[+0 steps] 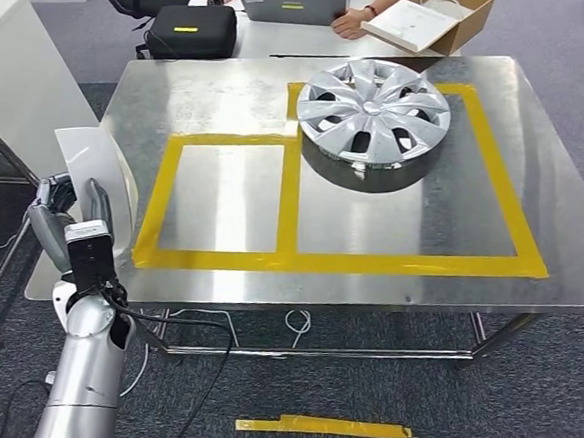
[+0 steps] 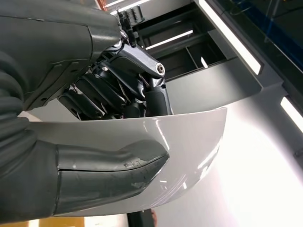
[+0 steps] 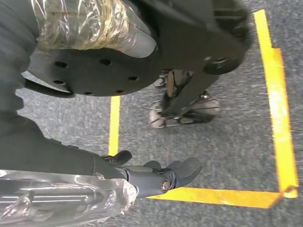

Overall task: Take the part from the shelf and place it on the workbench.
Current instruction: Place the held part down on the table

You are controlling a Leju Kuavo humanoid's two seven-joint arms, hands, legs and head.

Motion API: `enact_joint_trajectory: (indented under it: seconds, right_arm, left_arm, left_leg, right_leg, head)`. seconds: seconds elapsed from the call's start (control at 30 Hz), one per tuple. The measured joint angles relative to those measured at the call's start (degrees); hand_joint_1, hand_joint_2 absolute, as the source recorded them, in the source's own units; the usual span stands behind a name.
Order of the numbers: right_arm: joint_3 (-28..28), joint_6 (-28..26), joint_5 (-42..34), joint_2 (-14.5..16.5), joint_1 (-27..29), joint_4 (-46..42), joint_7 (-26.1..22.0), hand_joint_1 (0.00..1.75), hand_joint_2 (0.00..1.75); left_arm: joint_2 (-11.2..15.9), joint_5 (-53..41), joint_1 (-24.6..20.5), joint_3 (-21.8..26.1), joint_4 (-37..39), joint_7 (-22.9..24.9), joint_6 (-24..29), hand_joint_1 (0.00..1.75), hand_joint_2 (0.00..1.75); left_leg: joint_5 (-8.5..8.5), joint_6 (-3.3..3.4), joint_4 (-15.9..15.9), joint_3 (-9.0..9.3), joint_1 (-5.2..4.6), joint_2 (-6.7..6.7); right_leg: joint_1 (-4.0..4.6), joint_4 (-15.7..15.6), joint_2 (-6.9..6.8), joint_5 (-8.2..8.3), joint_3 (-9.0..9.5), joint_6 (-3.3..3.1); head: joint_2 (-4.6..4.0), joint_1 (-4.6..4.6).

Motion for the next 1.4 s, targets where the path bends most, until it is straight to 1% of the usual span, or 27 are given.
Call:
enact_joint_trajectory:
  seconds: [0.03,0.07,0.1,0.13,0.2,0.27,0.3,0.37,0.4,0.43,0.47,0.53,0.57,0.6,0.67,0.87,0.9,0.97,1.0,1.03,1.07,1.1,1.17,1.2,1.3,1.37,1.4]
  right_arm:
    - [0.0,0.0,0.0,0.0,0.0,0.0,0.0,0.0,1.75]
    - [0.0,0.0,0.0,-0.1,0.1,0.0,0.1,0.0,1.75]
    - [0.0,0.0,0.0,-0.1,0.1,0.0,0.1,0.0,1.75]
    - [0.0,0.0,0.0,-0.1,0.1,0.0,0.1,0.0,1.75]
    - [0.0,0.0,0.1,-0.1,0.1,0.0,0.1,0.0,1.75]
    - [0.0,-0.1,0.1,-0.1,0.2,0.0,0.1,0.0,1.75]
    - [0.0,-0.1,0.1,-0.1,0.1,0.0,0.1,0.0,1.75]
    - [0.0,-0.2,0.1,-0.1,0.0,0.0,0.1,0.0,1.75]
    - [0.0,-0.3,0.1,-0.1,0.0,0.0,0.2,0.0,1.75]
    - [0.0,-0.3,0.1,-0.1,0.0,0.0,0.2,0.0,1.75]
    - [0.0,-0.4,0.1,-0.1,0.0,0.0,0.3,0.0,1.75]
    - [0.0,-0.5,0.0,-0.1,0.1,0.0,0.3,0.0,1.75]
    - [0.0,-0.6,0.0,-0.1,0.1,0.0,0.3,0.0,1.75]
    - [0.0,-0.6,0.0,-0.1,0.0,0.0,0.3,0.0,1.75]
    - [0.0,-0.6,0.0,-0.1,-0.2,0.0,0.3,0.0,1.75]
    - [0.0,-0.6,0.0,-0.1,-0.2,0.0,0.3,0.0,1.75]
    - [0.0,-0.6,0.0,-0.1,-0.2,0.0,0.3,0.0,1.75]
    - [0.0,-0.7,0.0,-0.1,-0.2,0.0,0.4,0.0,1.75]
    - [0.0,-0.7,0.0,-0.1,-0.2,0.0,0.4,0.0,1.75]
    - [0.0,-0.7,0.0,-0.1,-0.1,0.0,0.4,0.0,1.75]
    - [0.0,-0.7,-0.1,-0.1,-0.1,0.0,0.5,0.0,1.75]
    - [0.0,-0.7,-0.1,-0.1,-0.1,0.0,0.5,0.0,1.75]
    - [0.0,-0.7,-0.1,-0.2,-0.2,0.0,0.5,0.0,1.75]
    - [0.0,-0.7,-0.1,-0.2,-0.3,0.0,0.5,0.0,1.75]
    - [0.0,-0.7,-0.1,-0.2,-0.2,0.0,0.4,0.0,1.75]
    - [0.0,-0.8,-0.1,-0.2,-0.2,0.0,0.4,0.0,1.75]
    - [0.0,-0.8,-0.1,-0.2,-0.2,0.0,0.4,0.0,1.75]
  left_arm:
    - [-0.1,0.0,0.0,0.0,0.1,0.0,0.0,1.75,1.75]
    - [-0.1,0.0,-0.1,0.0,0.3,0.0,0.0,1.75,1.75]
    - [-0.2,0.0,-0.3,0.0,0.4,0.1,0.0,1.75,1.75]
    - [-0.2,0.0,-0.4,0.0,0.6,0.2,0.0,1.75,1.75]
    - [-0.2,0.0,-0.7,0.1,1.0,0.7,0.0,1.75,1.75]
    - [-0.2,0.5,-1.5,0.1,1.6,1.4,-0.2,1.75,1.75]
    - [-0.2,1.1,-2.1,0.1,2.2,1.9,-0.5,1.75,1.75]
    - [-0.3,2.7,-3.3,0.2,3.8,3.2,-1.3,1.75,1.75]
    - [-0.3,3.6,-3.7,0.3,4.9,3.7,-1.5,1.75,1.75]
    - [-0.4,4.2,-4.0,0.4,5.8,3.9,-1.7,1.75,1.75]
    - [-0.5,4.6,-4.3,0.5,6.5,4.0,-1.7,1.75,1.75]
    - [-0.6,4.9,-5.0,0.5,7.6,4.0,-1.7,1.75,1.75]
    - [-0.7,5.0,-5.4,0.5,8.0,4.0,-1.7,1.75,1.75]
    - [-0.8,5.0,-5.8,0.6,8.3,4.0,-1.7,1.75,1.75]
    - [-1.0,5.0,-6.3,0.6,8.9,4.0,-1.7,1.75,1.75]
    - [-1.2,5.0,-6.4,0.6,9.2,4.0,-1.5,1.75,1.75]
    - [-1.3,5.0,-6.8,0.7,9.5,4.1,-1.4,1.75,1.75]
    - [-1.6,4.9,-7.7,0.6,10.5,4.5,-0.9,1.75,1.75]
    - [-1.7,4.8,-8.1,0.6,11.0,4.8,-0.7,1.75,1.75]
    - [-1.7,4.6,-8.3,0.4,11.3,4.9,-0.5,1.75,1.75]
    - [-1.7,4.4,-8.4,0.3,11.6,5.0,-0.4,1.75,1.75]
    - [-1.8,4.3,-8.6,0.1,11.8,5.0,-0.3,1.75,1.75]
    - [-1.8,4.1,-9.1,-0.1,12.1,5.1,-0.1,1.75,1.75]
    - [-1.8,4.0,-9.3,-0.2,12.2,5.1,-0.1,1.75,1.75]
    - [-1.7,3.1,-9.8,-0.4,12.8,5.6,-0.2,1.75,1.75]
    - [-1.6,2.1,-10.4,-0.6,13.3,6.2,-0.1,1.75,1.75]
    - [-1.4,1.4,-10.8,-0.6,13.5,6.5,0.0,1.75,1.75]
  left_leg:
    - [-0.5,-0.16,-0.1,0.63,-0.01,0.01]
    - [-0.91,-0.39,-0.1,1.1,-0.08,-0.01]
    - [-1.17,-0.63,-0.1,1.28,-0.14,-0.01]
    - [-1.27,-0.87,-0.1,1.25,-0.19,0.0]
    - [-1.52,-1.34,-0.2,1.3,-0.2,0.02]
    - [-2.68,-1.89,1.4,0.79,-0.19,0.04]
    - [-3.87,-2.17,3.8,-0.4,-0.14,0.04]
    - [-6.57,-2.58,11.5,-4.73,-0.01,0.05]
    - [-7.18,-2.71,14.8,-6.9,0.06,0.06]
    - [-6.64,-2.76,16.4,-8.32,0.1,0.06]
    - [-4.86,-2.73,15.8,-8.7,0.12,0.06]
    - [0.66,-2.48,9.3,-6.85,0.14,0.08]
    - [2.59,-2.36,5.9,-5.56,0.07,0.08]
    - [3.43,-2.17,3.2,-4.54,0.01,0.07]
    - [3.04,-1.83,1.3,-3.82,-0.16,0.0]
    - [2.8,-1.47,1.0,-3.87,-0.18,-0.04]
    - [2.73,-1.05,0.8,-3.74,-0.09,-0.03]
    - [2.56,-0.23,0.6,-3.44,0.04,0.02]
    - [2.44,0.11,0.6,-3.28,0.06,0.05]
    - [2.35,0.13,0.6,-3.17,0.01,0.04]
    - [2.25,0.09,0.6,-3.0,-0.02,0.03]
    - [2.12,0.0,0.6,-2.8,-0.04,0.01]
    - [1.87,-0.37,0.6,-2.57,-0.27,0.0]
    - [1.83,-0.6,0.7,-2.55,-0.38,0.02]
    - [1.7,-1.44,0.6,-2.48,-0.35,0.08]
    - [0.01,-2.09,2.9,-3.4,-0.28,0.07]
    - [-1.61,-2.38,5.8,-4.7,-0.19,0.06]
  right_leg:
    - [0.04,-3.8,-0.01,2.38,1.49,-0.21]
    - [0.14,-7.2,0.0,4.0,3.06,-0.45]
    - [0.25,-9.4,0.01,4.33,4.2,-0.75]
    - [0.36,-10.1,0.06,3.8,4.75,-1.02]
    - [0.26,-10.9,0.14,3.19,5.37,-1.56]
    - [-0.07,-11.4,0.12,3.04,6.01,-2.06]
    - [-0.24,-11.7,0.05,2.93,6.39,-2.33]
    - [-0.24,-11.8,-0.01,2.56,6.84,-2.72]
    - [-0.25,-11.8,0.04,2.35,7.08,-2.83]
    - [-0.25,-11.7,0.14,2.1,7.4,-2.85]
    - [-0.25,-11.7,0.24,1.82,7.83,-2.8]
    - [-0.24,-11.7,0.38,1.14,8.76,-2.52]
    - [-0.13,-11.7,0.41,0.78,9.09,-2.25]
    - [-0.03,-11.6,0.43,0.52,9.17,-1.96]
    - [0.14,-11.5,0.42,0.34,8.99,-1.46]
    - [0.11,-11.8,0.37,0.4,8.94,-1.16]
    - [0.08,-8.3,0.31,-1.24,7.11,-0.83]
    - [0.03,1.1,0.18,-4.95,1.74,-0.19]
    - [-0.01,5.4,0.11,-6.16,-1.02,0.03]
    - [0.0,5.3,0.1,-5.0,-1.47,-0.02]
    - [0.01,2.6,0.09,-2.81,-0.62,-0.16]
    - [0.04,-1.6,0.05,-0.23,1.12,-0.38]
    - [0.22,-8.9,-0.13,2.58,4.52,-0.82]
    - [0.3,-10.6,-0.15,2.88,5.44,-1.0]
    - [0.28,-11.3,0.04,2.87,6.04,-1.63]
    - [0.0,-11.8,0.0,3.13,6.41,-2.25]
    - [-0.12,-12.0,-0.03,3.2,6.56,-2.47]
  head:
    - [0.0,-0.01]
    - [0.0,-0.03]
    - [0.0,-0.03]
    - [0.0,-0.1]
    - [0.0,-0.14]
    - [0.0,-0.41]
    - [0.0,-0.57]
    - [0.0,-0.79]
    - [0.0,-0.77]
    - [0.0,-0.79]
    - [0.0,-0.79]
    - [0.0,-0.78]
    - [0.0,-0.75]
    - [0.0,-0.73]
    - [0.0,-0.61]
    - [0.0,-0.64]
    - [0.0,-0.58]
    - [0.0,-0.37]
    - [0.0,-0.27]
    - [0.0,-0.26]
    - [0.0,-0.27]
    - [0.0,-0.25]
    - [0.0,-0.26]
    - [0.0,-0.32]
    - [0.0,-0.51]
    - [0.0,-0.76]
    - [0.0,-0.92]
